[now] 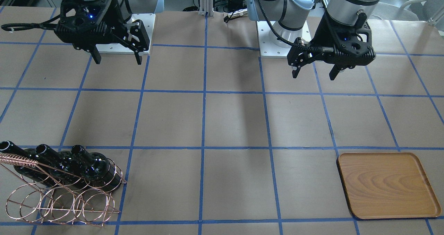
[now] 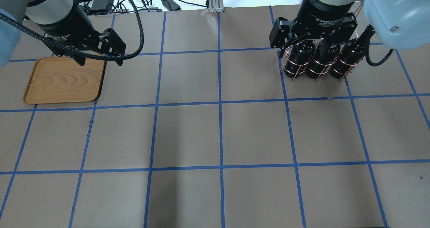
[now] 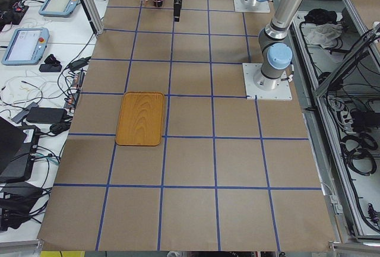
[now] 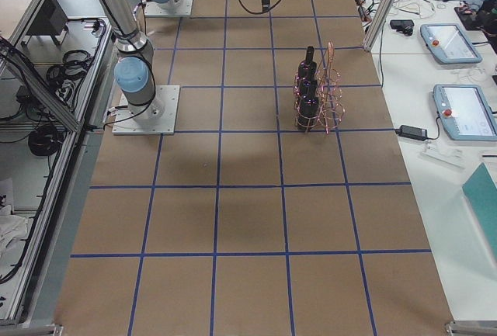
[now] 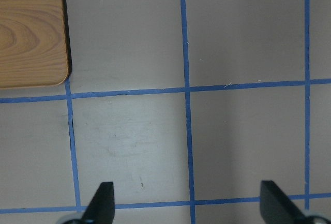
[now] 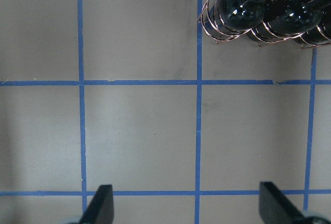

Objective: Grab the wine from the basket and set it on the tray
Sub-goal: 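Move the right gripper down over the wine rack toward the bottles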

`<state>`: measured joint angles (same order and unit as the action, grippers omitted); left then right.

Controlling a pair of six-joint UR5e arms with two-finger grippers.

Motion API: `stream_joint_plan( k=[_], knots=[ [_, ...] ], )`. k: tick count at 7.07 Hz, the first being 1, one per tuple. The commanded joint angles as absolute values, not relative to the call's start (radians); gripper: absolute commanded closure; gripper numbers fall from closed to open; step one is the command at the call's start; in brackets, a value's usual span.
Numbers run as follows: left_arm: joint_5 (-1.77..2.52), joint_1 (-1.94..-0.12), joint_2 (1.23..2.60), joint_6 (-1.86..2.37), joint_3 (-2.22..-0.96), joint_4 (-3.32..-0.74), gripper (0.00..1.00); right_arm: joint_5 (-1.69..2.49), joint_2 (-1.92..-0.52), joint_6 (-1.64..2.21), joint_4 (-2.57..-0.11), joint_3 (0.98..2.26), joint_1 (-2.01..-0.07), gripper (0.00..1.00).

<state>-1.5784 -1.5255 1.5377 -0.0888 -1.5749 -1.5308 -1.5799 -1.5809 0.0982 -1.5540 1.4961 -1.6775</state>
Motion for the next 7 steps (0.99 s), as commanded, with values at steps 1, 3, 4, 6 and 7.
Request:
stream_joint_plan(
  k=[1,3,4,6,7],
  knots=[
    [-1.578,-1.523,1.54,-0.094,-1.575,-1.531,0.0,-1.585,-1.58,0.097,-1.554,1.496,-1.677,0.0],
    [-1.578,-1.523,1.54,-0.094,-1.575,-1.531,0.0,-1.597,-1.559,0.066,-1.552,1.477,-1.643,0.0],
    [-1.578,-1.523,1.542,-0.095,-1.575,-1.531,0.0,-1.621,-1.522,-0.039,-1.524,1.413,-1.559,0.0],
    [-1.578,-1.523,1.542,-0.095,-1.577,-1.529,0.0,-1.609,-1.423,-0.169,-1.514,1.332,-1.435,0.0],
    [-1.577,-1.522,1.542,-0.095,-1.577,-1.531,0.0,-1.612,-1.349,-0.195,-1.579,1.325,-1.422,0.0]
  ],
)
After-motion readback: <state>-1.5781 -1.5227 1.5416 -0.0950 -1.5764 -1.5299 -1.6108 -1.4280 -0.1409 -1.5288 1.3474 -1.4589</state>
